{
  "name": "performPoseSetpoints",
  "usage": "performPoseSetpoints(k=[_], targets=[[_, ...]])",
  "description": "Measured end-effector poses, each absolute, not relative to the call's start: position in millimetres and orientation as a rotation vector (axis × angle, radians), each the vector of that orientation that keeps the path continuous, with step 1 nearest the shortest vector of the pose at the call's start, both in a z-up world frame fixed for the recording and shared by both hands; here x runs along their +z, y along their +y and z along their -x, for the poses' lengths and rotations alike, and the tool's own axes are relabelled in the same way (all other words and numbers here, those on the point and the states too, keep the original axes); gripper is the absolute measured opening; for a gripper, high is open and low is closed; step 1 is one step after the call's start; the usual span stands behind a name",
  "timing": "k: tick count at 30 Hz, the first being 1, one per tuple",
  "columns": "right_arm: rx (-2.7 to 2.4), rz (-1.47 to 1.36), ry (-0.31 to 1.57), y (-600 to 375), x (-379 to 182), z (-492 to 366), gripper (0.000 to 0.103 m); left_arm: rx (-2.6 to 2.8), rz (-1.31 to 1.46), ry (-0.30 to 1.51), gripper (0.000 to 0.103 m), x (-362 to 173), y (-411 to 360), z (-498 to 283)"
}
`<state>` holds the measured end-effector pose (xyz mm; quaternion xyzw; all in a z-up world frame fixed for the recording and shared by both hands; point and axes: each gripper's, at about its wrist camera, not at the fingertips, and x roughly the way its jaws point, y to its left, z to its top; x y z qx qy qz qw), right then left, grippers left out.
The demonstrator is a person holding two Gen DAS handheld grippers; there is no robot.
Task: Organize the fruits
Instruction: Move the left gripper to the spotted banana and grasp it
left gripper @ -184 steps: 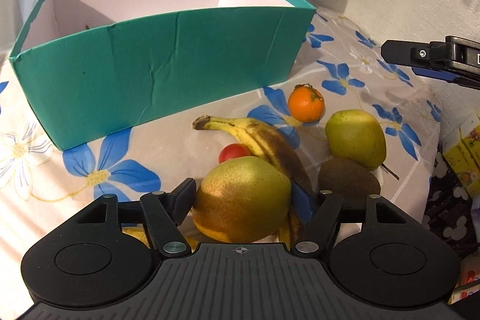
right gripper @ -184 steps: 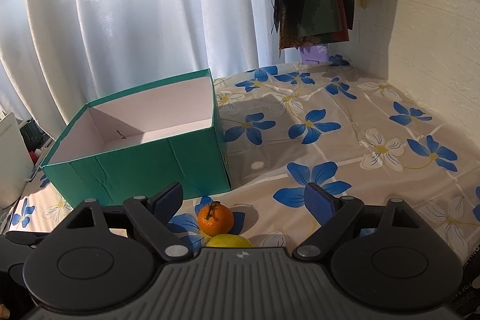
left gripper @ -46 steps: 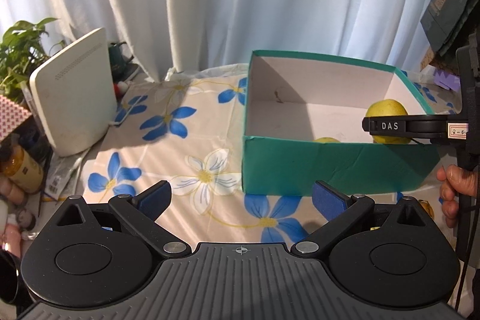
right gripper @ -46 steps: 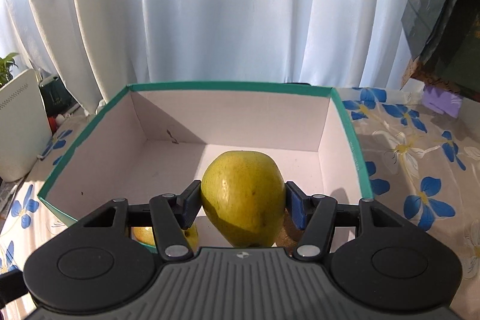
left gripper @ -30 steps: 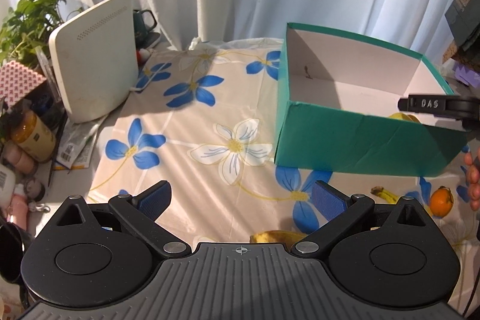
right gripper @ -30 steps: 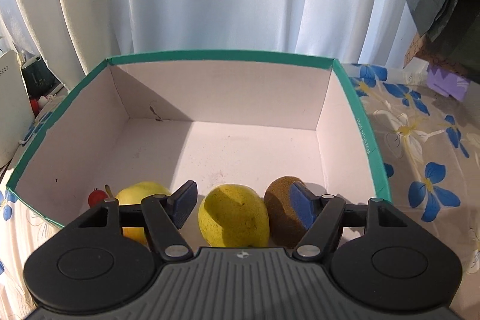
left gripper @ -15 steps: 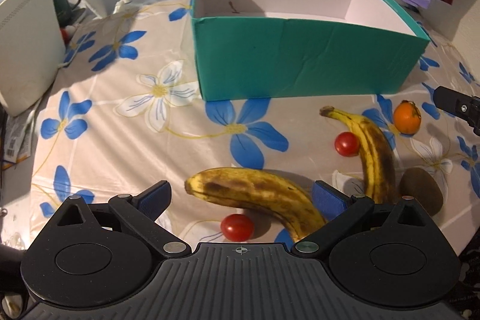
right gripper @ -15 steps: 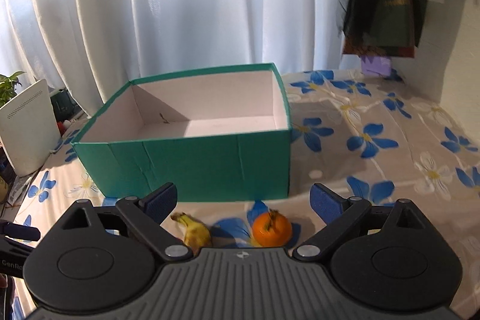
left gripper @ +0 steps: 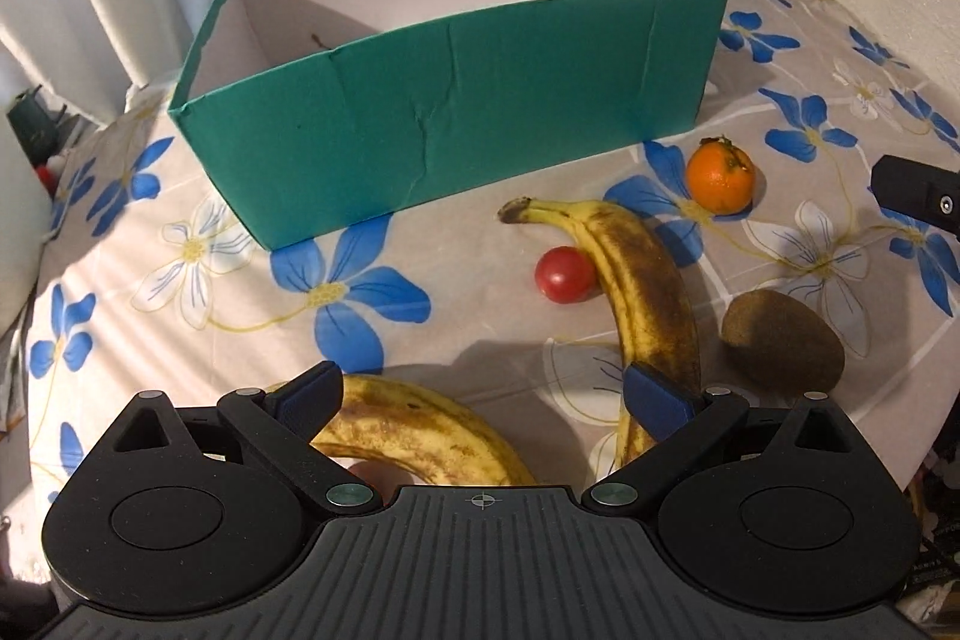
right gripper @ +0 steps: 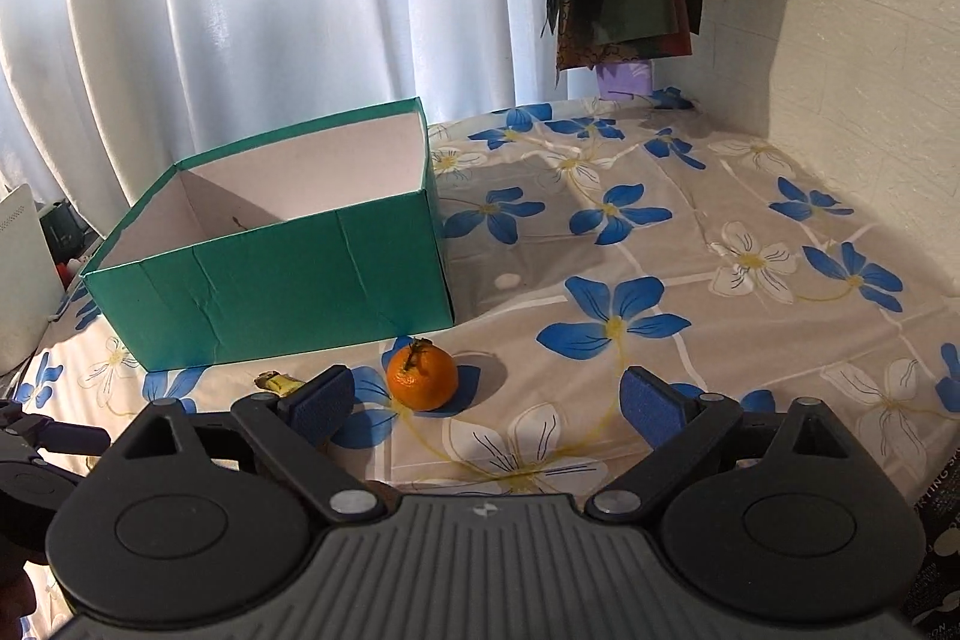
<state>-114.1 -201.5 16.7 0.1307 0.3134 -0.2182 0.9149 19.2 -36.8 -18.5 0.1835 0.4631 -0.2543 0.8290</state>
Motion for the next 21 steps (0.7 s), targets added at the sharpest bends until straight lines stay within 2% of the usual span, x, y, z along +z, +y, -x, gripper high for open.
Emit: performPoseSetpoints(k=[14,21], targets=[[-0.347,-0.272,0.644,-191,14,103,0.096,-0.312,-0.260,1.060,0.102,-20,19,-41],[-0.286,-0.269,0.651,-184,12,96,0.096,-0.284,-0.198,1.097,0.102,-19,20,-50]])
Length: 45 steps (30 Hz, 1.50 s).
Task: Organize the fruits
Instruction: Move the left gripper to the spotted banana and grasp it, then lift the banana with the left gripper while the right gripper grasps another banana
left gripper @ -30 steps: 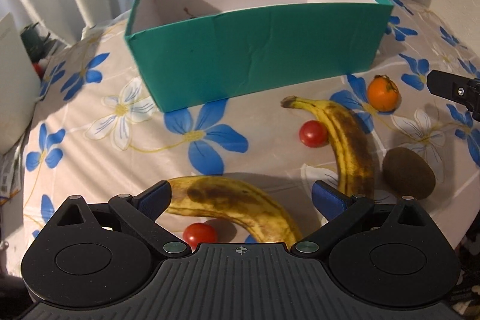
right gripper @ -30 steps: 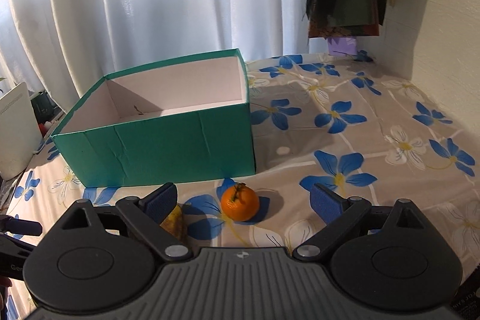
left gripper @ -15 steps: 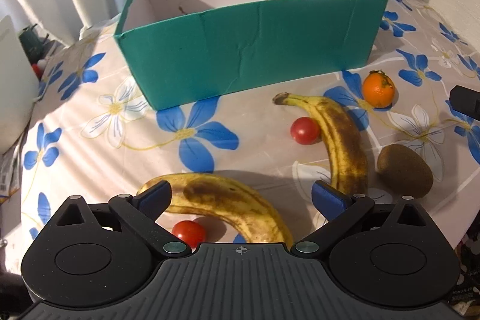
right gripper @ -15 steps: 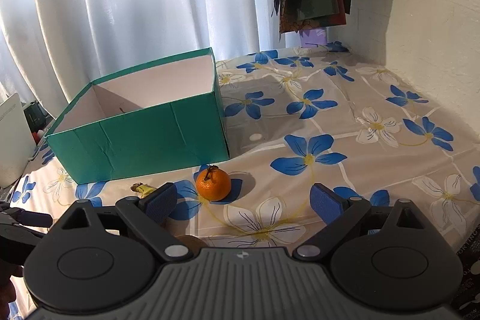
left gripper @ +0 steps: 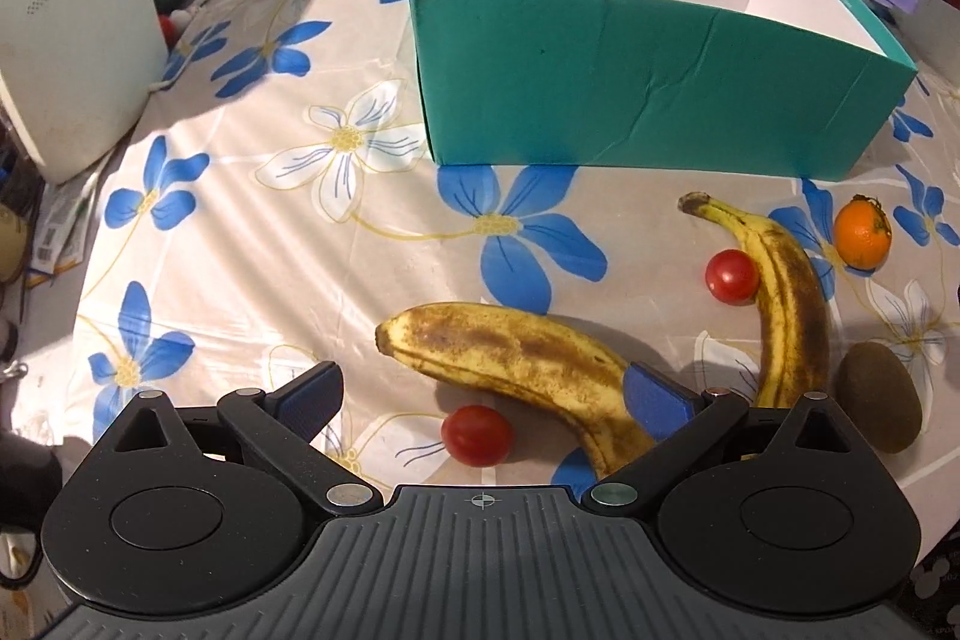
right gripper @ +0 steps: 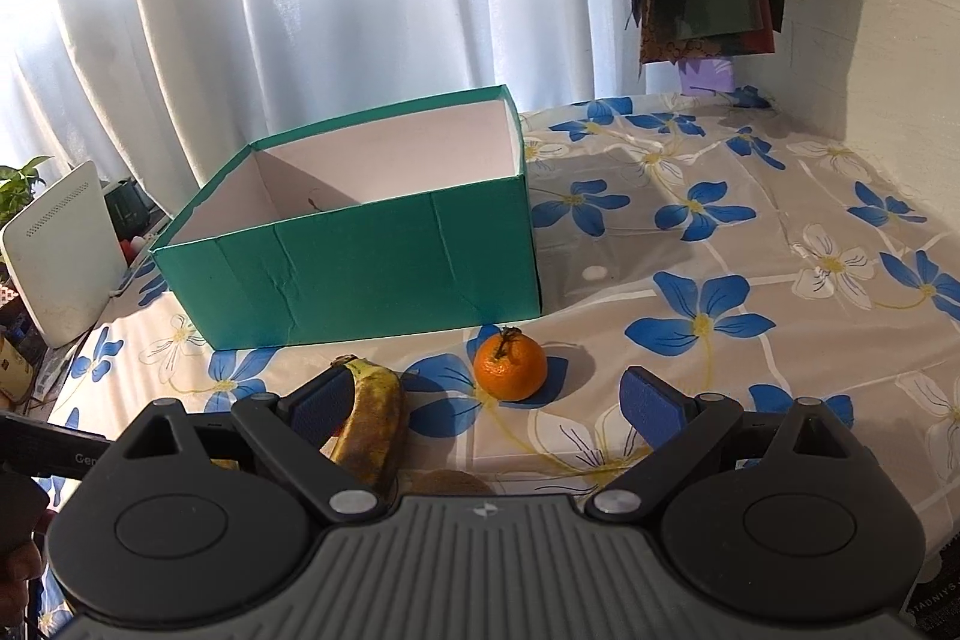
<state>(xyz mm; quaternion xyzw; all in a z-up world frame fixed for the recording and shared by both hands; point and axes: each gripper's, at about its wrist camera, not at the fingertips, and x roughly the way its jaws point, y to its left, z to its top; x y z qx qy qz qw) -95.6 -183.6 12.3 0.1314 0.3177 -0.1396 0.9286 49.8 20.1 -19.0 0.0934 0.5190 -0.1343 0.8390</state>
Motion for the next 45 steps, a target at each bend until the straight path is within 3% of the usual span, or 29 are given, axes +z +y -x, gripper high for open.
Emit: performPoseSetpoints(k=[16,19,25,27,29,30,45], targets=[[-0.268,-0.303,0.652,-192,7,96,0.096,-0.229,-0.138,1.249,0.101,-40,7,-72],[-0.274,-0.306,0.652,-195,7,96,0.096,-0.230,-0.138,1.275,0.092,-46,2,-74],[-0.280,-0.309,0.661,-197,5,95,0.096,-0.228,-0.186,1.263,0.085,-48,-10,-72],[-0.280,-0.308,0.667,-197,4,94,0.096,-0.255,-0.190,1.249,0.074,-44,-12,-69],[-0.278,-0.308,0.670,-196,3,92,0.096,-0.281,-0.194,1.233,0.046,-39,-13,-64],[-0.275,-0.306,0.672,-196,4,92,0.096,-0.293,-0.199,1.230,0.043,-38,-14,-62],[-0.253,-0.264,0.700,-179,4,82,0.096,-0.446,-0.124,1.200,0.040,-10,16,-47]])
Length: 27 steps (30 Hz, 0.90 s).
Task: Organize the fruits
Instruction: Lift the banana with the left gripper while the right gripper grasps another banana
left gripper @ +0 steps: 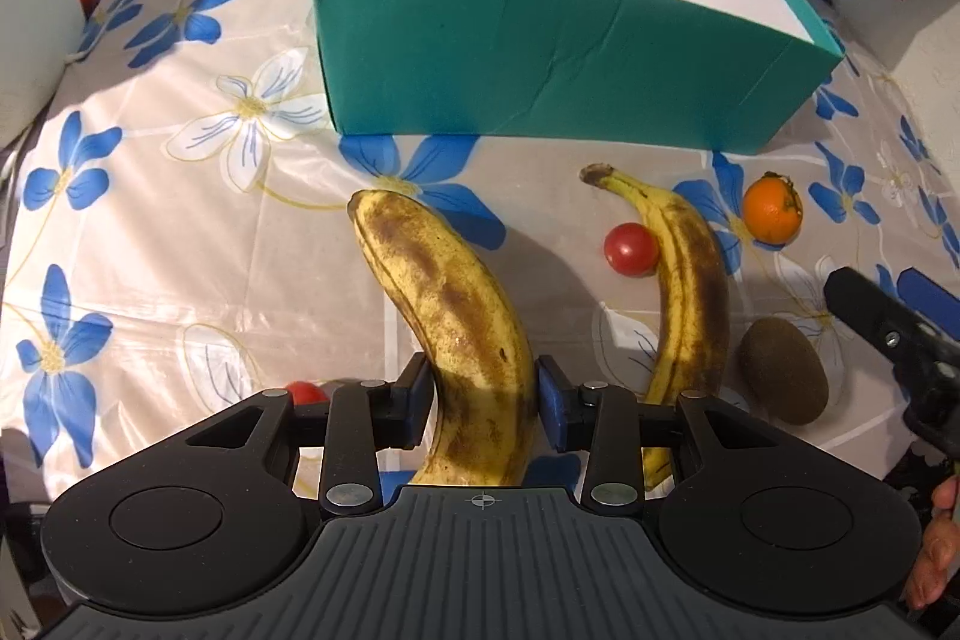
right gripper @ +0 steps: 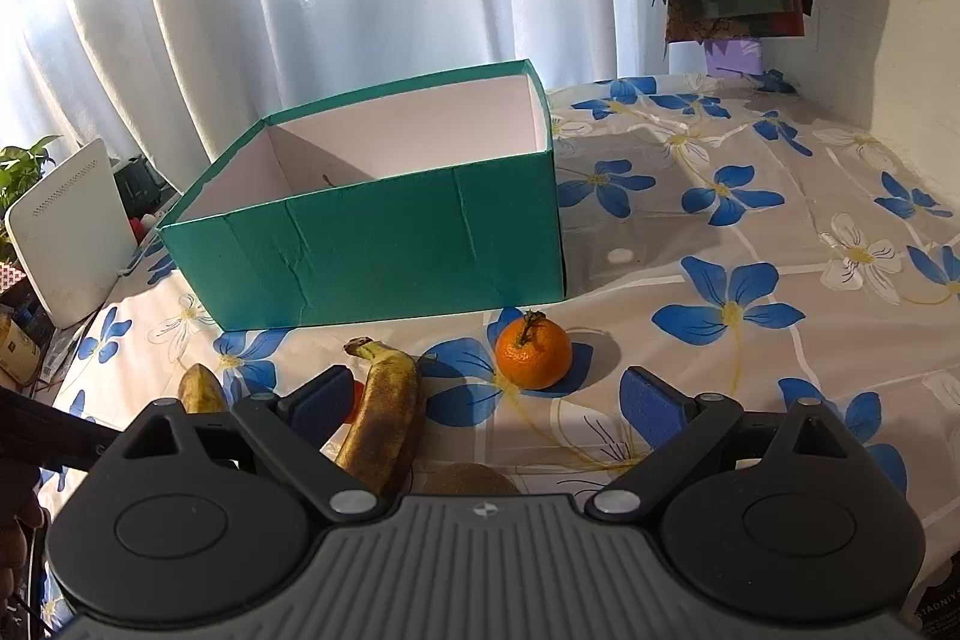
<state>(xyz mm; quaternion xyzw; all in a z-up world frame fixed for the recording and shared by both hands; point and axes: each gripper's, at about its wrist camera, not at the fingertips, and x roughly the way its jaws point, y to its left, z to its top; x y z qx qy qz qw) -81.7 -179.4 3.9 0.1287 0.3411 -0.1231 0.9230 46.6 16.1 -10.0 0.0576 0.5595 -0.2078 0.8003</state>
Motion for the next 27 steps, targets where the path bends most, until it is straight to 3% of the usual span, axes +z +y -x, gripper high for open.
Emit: performPoseSetpoints(k=[6,12,14,19,21,25,27], targets=[[-0.203,-0.241,0.751,-164,-4,70,0.095,-0.450,-0.132,1.089,0.040,20,28,-39],[-0.139,-0.204,0.821,-144,-16,41,0.084,-0.467,-0.122,1.042,0.041,31,32,-36],[-0.136,-0.198,0.852,-141,-22,31,0.076,-0.469,-0.121,1.029,0.041,33,34,-35],[-0.134,-0.161,0.941,-134,-39,11,0.072,-0.461,-0.122,0.994,0.041,38,40,-33],[-0.131,-0.165,0.976,-133,-46,6,0.067,-0.459,-0.124,0.983,0.041,40,42,-33],[-0.158,-0.089,0.985,-125,-51,-1,0.043,-0.454,-0.122,0.978,0.041,41,45,-36],[-0.156,-0.090,0.980,-125,-51,-1,0.040,-0.455,-0.127,0.973,0.041,42,46,-37]])
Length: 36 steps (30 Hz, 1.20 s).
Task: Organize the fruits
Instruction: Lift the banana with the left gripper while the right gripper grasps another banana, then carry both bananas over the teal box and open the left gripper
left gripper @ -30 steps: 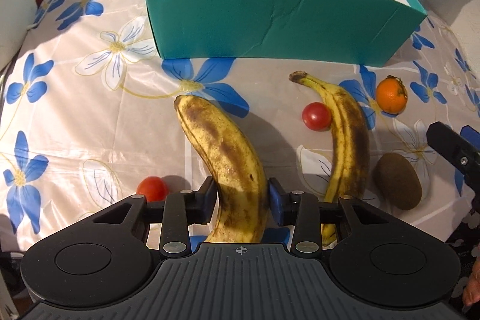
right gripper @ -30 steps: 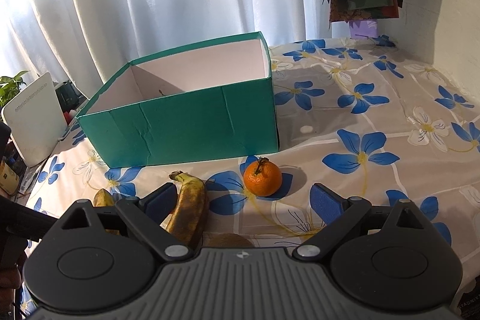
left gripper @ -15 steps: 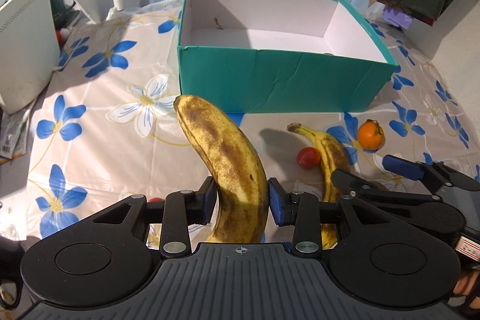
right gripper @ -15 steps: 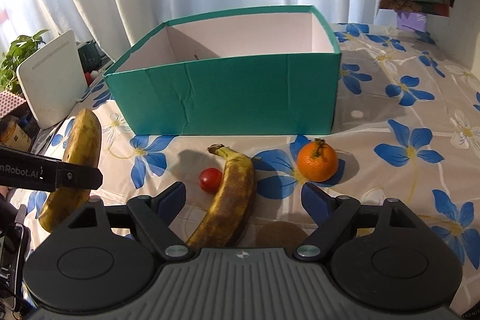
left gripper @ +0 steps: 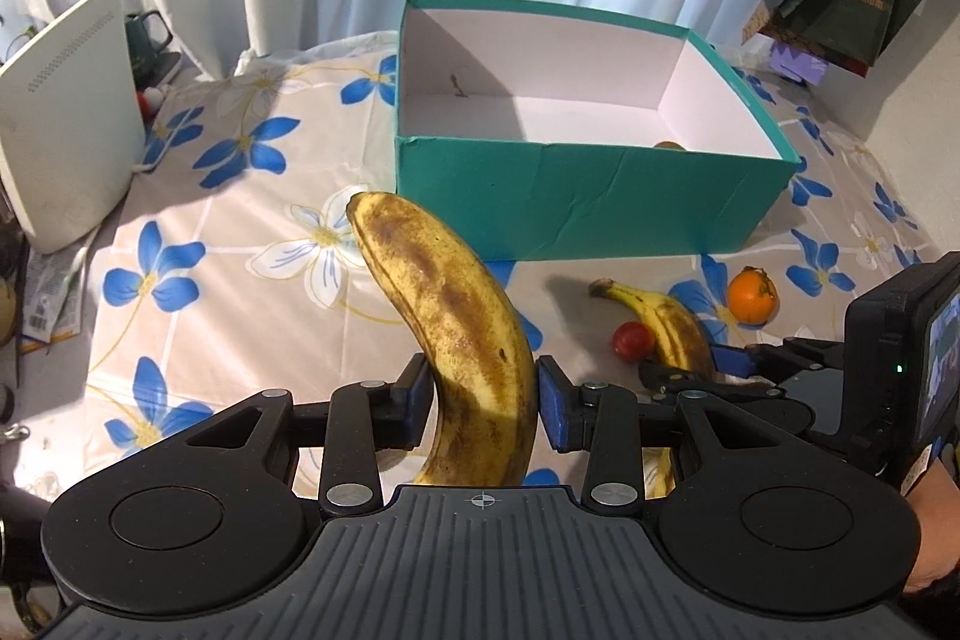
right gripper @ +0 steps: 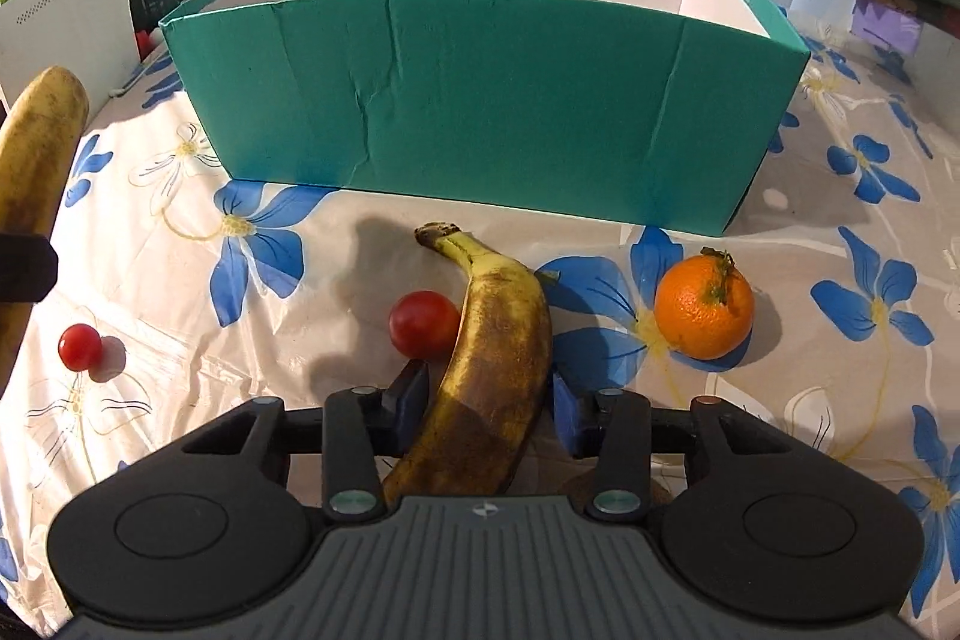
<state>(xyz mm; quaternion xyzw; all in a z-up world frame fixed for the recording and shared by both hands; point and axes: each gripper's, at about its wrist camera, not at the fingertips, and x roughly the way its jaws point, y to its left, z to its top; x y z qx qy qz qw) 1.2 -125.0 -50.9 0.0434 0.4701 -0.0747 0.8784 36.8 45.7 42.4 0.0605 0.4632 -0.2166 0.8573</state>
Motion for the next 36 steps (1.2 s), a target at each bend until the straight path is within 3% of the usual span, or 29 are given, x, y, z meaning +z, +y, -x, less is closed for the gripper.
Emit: performPoseSetpoints(k=[5,25,36], targets=[[-0.139,-0.138,0.956,-130,-47,5,0.034,-0.464,-0.135,0.957,0.041,46,43,-40],[-0.218,-0.203,0.687,-156,25,39,0.032,-0.507,-0.187,0.840,0.041,81,-22,-90],[-0.264,-0.237,0.601,-170,44,63,0.032,-0.461,-0.171,0.920,0.041,39,-80,-177]])
